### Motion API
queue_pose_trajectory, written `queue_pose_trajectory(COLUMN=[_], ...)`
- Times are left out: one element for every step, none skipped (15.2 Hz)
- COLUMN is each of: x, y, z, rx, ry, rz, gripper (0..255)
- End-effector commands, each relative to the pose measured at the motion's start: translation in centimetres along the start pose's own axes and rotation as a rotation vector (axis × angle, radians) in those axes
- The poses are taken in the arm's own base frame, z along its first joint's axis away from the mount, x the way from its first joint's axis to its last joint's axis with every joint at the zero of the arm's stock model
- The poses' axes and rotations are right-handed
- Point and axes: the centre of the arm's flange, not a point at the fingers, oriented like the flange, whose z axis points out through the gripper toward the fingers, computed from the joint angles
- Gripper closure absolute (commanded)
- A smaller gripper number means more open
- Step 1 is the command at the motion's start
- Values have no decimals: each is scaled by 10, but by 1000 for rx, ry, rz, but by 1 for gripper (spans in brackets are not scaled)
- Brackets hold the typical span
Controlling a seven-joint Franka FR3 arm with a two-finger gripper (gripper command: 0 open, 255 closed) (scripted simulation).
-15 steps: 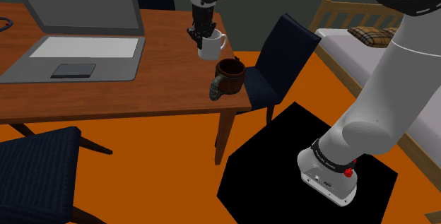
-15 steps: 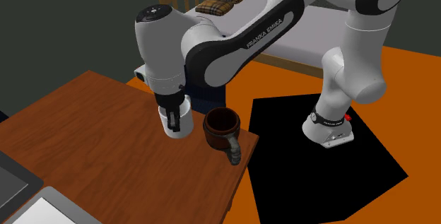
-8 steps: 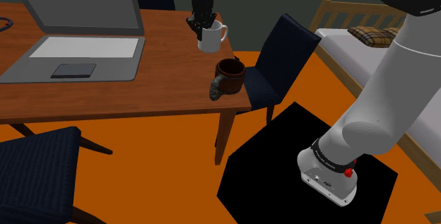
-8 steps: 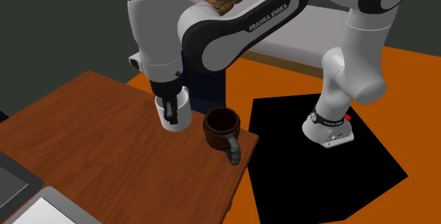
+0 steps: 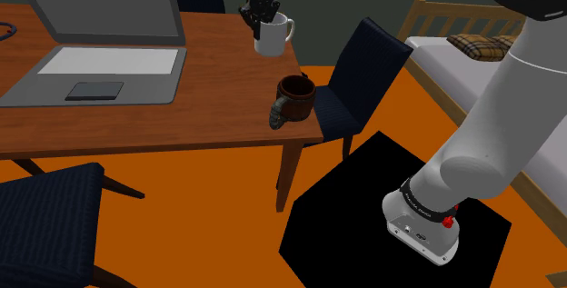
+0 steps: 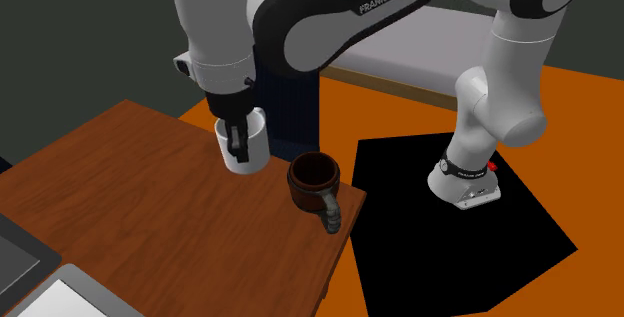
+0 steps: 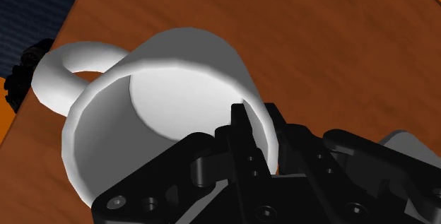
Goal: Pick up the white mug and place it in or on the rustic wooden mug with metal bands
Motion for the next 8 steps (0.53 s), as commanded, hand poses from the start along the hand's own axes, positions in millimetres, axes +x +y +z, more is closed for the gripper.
queue_pose_trajectory(x=[1, 1, 1, 1, -12, -24, -37, -50], y=[1, 1, 1, 1, -2, -5, -8, -11], z=[-10, -16, -21, -22, -24, -26, -28, -30], rx=[0, 0, 0, 0, 0, 0, 0, 0], ry=[0, 0, 0, 0, 0, 0, 0, 0], rz=[0, 0, 0, 0, 0, 0, 0, 0], gripper=[255, 255, 255, 255, 255, 255, 255, 255])
